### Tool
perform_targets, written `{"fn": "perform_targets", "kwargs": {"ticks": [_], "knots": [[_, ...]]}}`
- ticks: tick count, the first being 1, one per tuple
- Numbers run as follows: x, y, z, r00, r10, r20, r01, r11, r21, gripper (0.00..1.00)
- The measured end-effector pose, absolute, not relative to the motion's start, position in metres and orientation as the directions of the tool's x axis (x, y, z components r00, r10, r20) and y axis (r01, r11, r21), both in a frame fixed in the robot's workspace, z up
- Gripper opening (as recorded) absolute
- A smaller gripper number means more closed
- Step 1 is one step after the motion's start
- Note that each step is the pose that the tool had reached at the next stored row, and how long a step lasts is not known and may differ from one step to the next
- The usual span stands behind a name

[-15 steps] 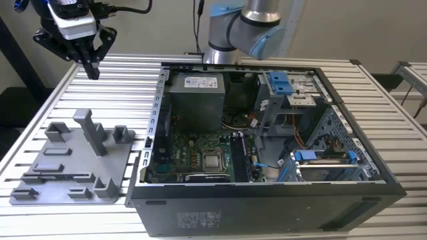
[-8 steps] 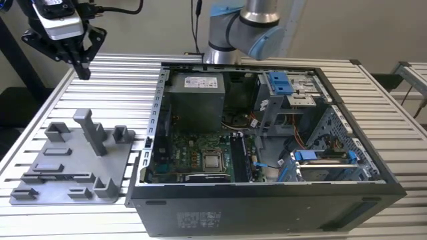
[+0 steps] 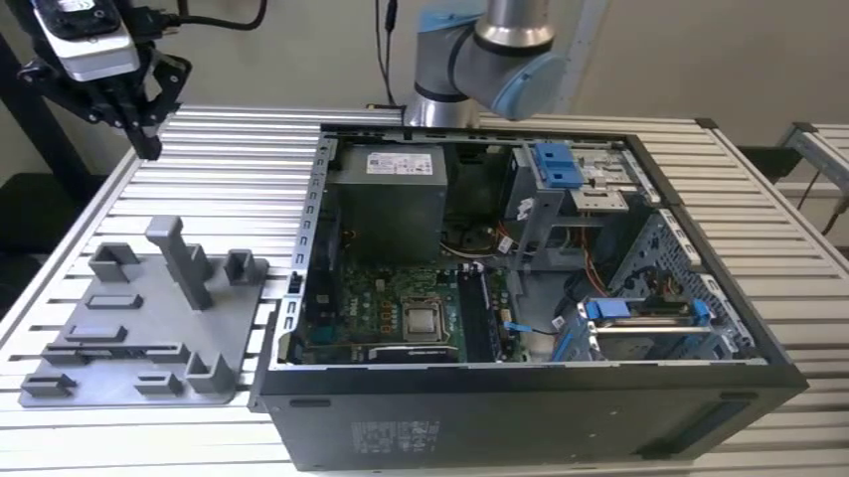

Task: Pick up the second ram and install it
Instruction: 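Reach for the second ram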

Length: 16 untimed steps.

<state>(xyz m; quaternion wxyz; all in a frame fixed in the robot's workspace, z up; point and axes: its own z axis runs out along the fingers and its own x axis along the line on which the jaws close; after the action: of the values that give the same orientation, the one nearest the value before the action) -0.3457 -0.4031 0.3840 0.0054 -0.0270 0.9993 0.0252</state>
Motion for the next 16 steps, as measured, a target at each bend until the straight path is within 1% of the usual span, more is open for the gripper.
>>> {"fn": "perform_targets", "kwargs": {"ticks": [16], "knots": [[-0.389,-0.403,0.383,-0.998,-0.054,-0.012,-0.054,0.997,0.05,0.11]]}}
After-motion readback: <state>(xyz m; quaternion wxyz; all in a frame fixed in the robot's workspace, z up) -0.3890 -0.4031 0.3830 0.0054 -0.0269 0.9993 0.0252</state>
